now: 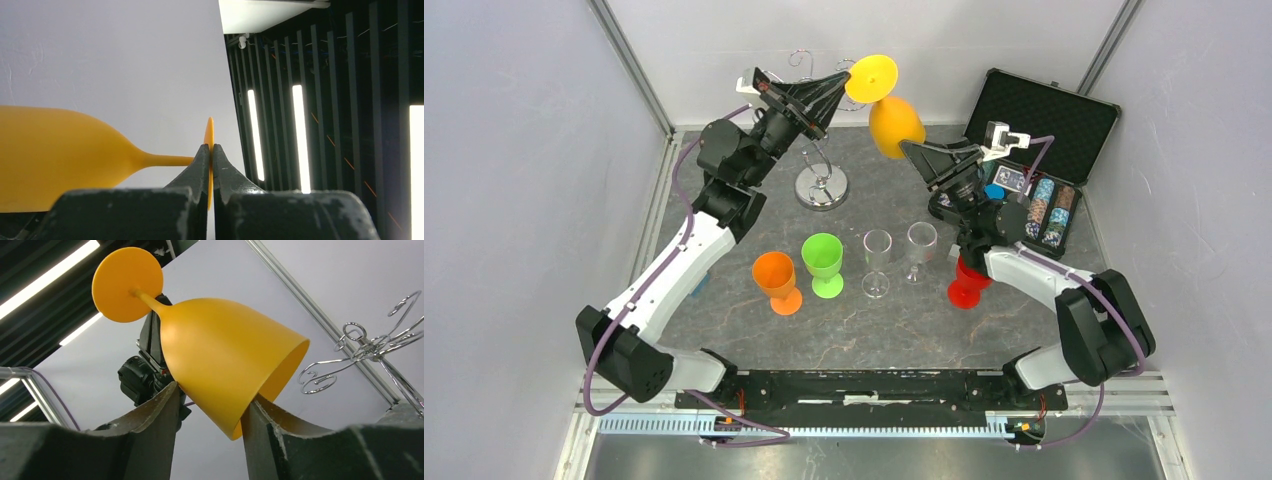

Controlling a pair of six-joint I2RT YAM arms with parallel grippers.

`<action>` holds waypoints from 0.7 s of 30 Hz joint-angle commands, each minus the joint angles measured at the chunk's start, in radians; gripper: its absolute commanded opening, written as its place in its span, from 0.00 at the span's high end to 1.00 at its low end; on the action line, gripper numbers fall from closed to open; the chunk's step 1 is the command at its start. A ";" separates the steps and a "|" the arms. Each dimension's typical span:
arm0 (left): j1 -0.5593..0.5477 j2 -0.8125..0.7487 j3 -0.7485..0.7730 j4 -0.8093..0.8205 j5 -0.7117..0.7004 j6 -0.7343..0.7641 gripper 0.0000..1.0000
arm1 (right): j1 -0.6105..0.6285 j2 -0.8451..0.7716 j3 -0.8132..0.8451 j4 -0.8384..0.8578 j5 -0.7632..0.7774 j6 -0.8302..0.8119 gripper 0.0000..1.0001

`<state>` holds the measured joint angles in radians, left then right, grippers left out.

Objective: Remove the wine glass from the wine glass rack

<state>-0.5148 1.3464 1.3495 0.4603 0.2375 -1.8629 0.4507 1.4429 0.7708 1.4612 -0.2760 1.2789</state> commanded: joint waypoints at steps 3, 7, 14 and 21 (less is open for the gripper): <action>-0.006 -0.046 -0.019 0.068 -0.001 -0.021 0.98 | 0.014 -0.029 0.054 0.496 -0.048 -0.009 0.57; -0.005 -0.043 -0.024 0.080 -0.002 -0.028 0.98 | 0.014 -0.052 0.040 0.496 -0.047 -0.011 0.74; -0.005 -0.050 -0.047 0.101 -0.014 -0.038 0.94 | 0.014 -0.109 0.003 0.450 -0.030 -0.053 1.00; -0.006 -0.091 -0.098 0.093 -0.049 0.007 0.34 | 0.014 -0.234 -0.047 0.255 -0.011 -0.203 1.00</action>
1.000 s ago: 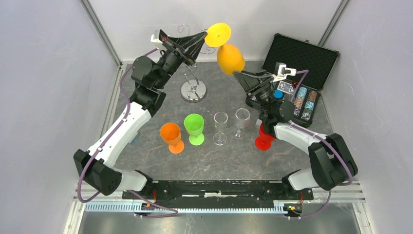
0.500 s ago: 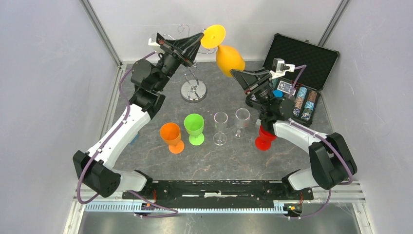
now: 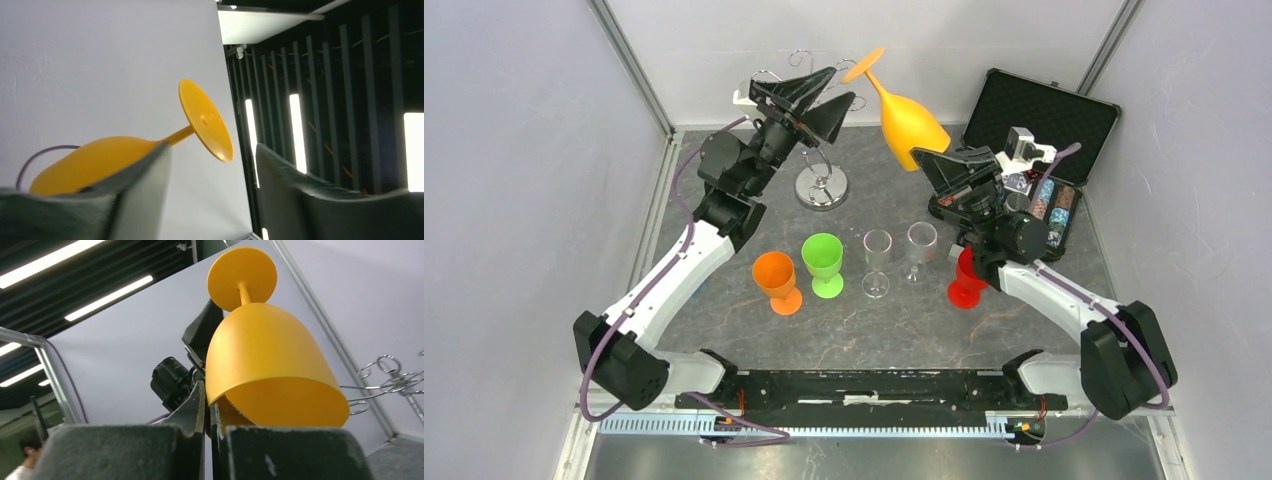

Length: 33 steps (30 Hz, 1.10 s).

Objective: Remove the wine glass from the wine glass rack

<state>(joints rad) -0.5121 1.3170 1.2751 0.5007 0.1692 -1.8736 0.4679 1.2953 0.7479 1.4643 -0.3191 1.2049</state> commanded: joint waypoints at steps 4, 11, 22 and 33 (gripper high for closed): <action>-0.006 -0.099 -0.060 0.042 0.061 0.170 0.03 | -0.005 -0.218 -0.011 -0.101 0.019 -0.305 1.00; 0.081 -0.146 -0.162 -0.038 0.324 0.383 0.00 | -0.008 -0.456 0.172 -1.187 0.207 -0.825 1.00; 0.181 -0.288 0.023 -0.866 0.195 1.101 0.00 | -0.008 -0.466 0.568 -2.256 0.947 -1.079 1.00; 0.181 -0.375 0.055 -1.115 -0.024 1.317 0.00 | -0.015 -0.450 0.456 -2.635 0.937 -0.969 1.00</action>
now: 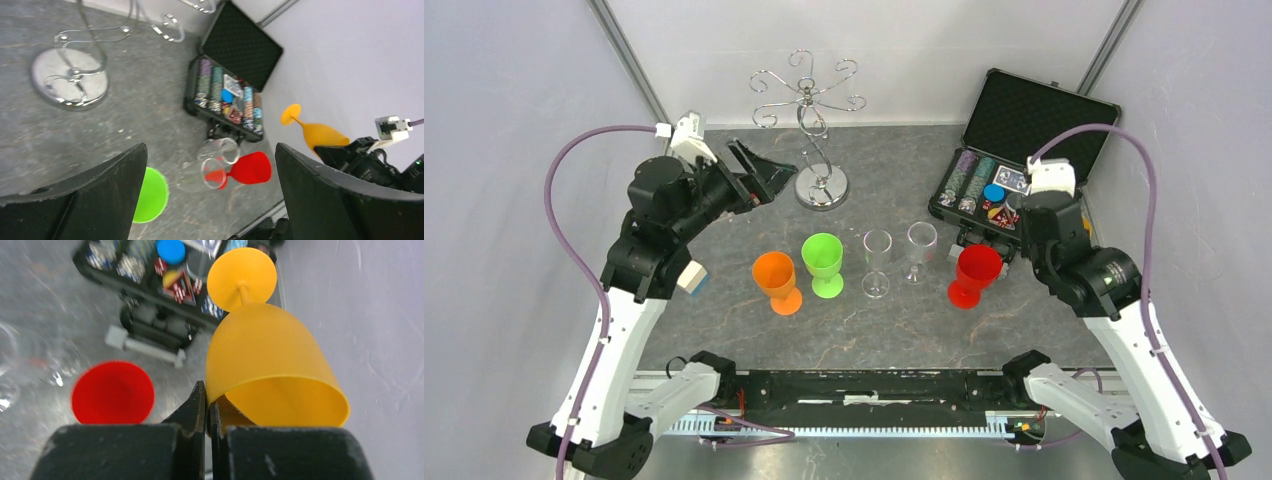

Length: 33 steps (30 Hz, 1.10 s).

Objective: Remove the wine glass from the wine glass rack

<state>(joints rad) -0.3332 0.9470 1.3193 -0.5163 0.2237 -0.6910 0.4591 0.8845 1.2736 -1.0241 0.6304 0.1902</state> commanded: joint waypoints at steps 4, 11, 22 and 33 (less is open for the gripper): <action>0.002 -0.008 0.000 -0.101 -0.086 0.153 0.00 | -0.021 -0.076 -0.191 -0.141 -0.022 0.065 1.00; 0.002 -0.001 -0.001 -0.106 -0.072 0.163 0.00 | -0.062 -0.088 -0.323 -0.087 -0.194 0.015 1.00; 0.002 -0.022 -0.022 -0.103 -0.091 0.170 0.00 | -0.077 -0.053 -0.363 -0.147 -0.352 0.022 1.00; 0.002 -0.057 -0.070 -0.079 -0.118 0.169 0.00 | -0.079 -0.040 -0.340 -0.217 -0.444 0.039 0.96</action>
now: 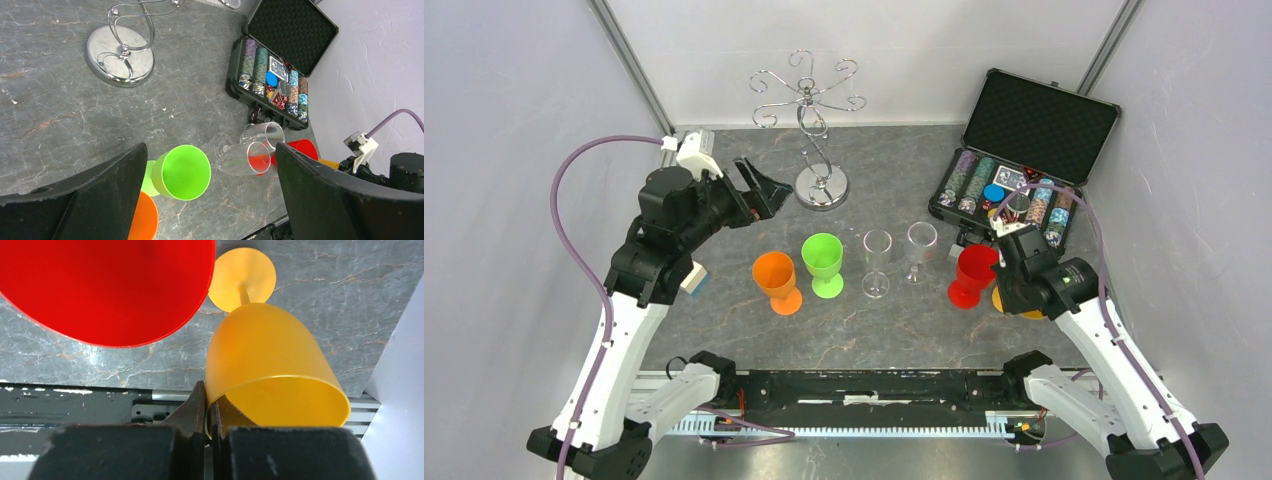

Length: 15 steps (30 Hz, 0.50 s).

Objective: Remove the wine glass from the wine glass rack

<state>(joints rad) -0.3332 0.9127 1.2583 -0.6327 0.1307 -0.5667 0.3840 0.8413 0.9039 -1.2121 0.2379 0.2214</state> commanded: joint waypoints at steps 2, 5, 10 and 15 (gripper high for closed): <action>0.002 -0.026 -0.011 0.038 -0.026 0.047 0.00 | -0.004 0.003 0.032 -0.034 -0.037 0.010 0.94; 0.002 -0.031 -0.007 0.039 -0.025 0.048 0.00 | -0.004 0.003 0.028 -0.033 -0.036 0.011 0.91; 0.002 -0.040 -0.010 0.041 -0.034 0.050 0.00 | -0.004 0.016 0.039 -0.037 -0.002 0.015 0.72; 0.002 -0.045 -0.011 0.041 -0.040 0.052 0.00 | -0.004 0.030 0.069 -0.039 0.045 0.023 0.57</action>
<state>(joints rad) -0.3332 0.8825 1.2510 -0.6296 0.1062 -0.5571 0.3840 0.8646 0.9100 -1.2446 0.2321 0.2367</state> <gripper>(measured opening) 0.994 0.395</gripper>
